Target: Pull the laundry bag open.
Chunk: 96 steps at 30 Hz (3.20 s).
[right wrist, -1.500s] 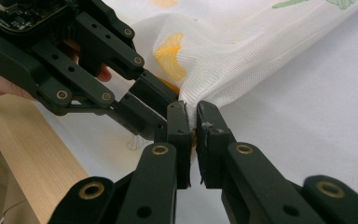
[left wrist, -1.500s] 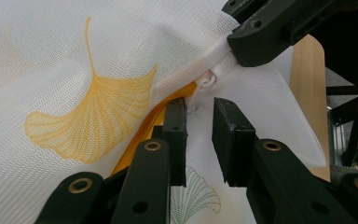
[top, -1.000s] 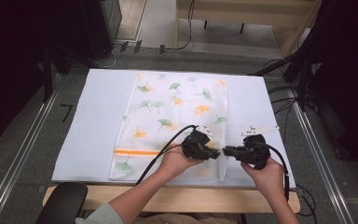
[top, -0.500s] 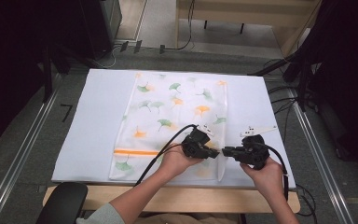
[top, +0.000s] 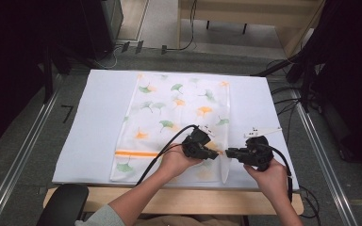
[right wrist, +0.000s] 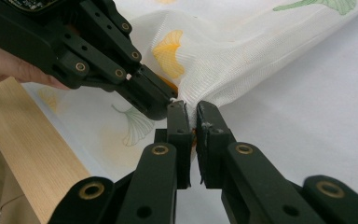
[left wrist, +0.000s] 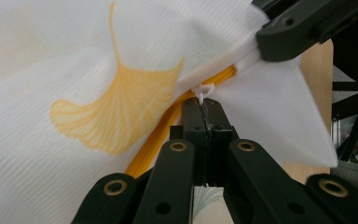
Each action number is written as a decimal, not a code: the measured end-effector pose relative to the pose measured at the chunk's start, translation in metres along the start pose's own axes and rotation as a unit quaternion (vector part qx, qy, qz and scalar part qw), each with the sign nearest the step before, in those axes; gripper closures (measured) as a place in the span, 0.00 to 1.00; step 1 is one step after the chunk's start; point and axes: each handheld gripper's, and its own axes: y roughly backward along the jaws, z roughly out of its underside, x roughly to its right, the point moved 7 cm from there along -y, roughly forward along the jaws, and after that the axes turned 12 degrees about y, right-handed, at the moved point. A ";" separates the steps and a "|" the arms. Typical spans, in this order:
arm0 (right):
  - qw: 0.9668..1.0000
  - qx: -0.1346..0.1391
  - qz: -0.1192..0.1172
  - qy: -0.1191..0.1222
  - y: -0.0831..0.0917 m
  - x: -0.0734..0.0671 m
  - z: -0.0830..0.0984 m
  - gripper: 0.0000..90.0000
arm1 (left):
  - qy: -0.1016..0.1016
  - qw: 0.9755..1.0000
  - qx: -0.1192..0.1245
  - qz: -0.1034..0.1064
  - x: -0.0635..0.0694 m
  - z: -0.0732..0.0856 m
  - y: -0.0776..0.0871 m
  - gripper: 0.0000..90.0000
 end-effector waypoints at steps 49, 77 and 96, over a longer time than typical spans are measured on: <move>1.000 0.001 0.003 -0.013 0.002 0.010 0.006 0.96 | 0.011 1.000 -0.015 -0.007 -0.029 0.016 0.026 1.00; 1.000 0.000 -0.002 -0.015 0.003 0.014 0.007 0.96 | 0.028 0.999 -0.016 -0.019 -0.048 0.026 0.041 1.00; 1.000 -0.003 -0.003 -0.018 0.004 0.016 0.007 0.96 | 0.045 0.999 -0.013 -0.026 -0.058 0.031 0.048 1.00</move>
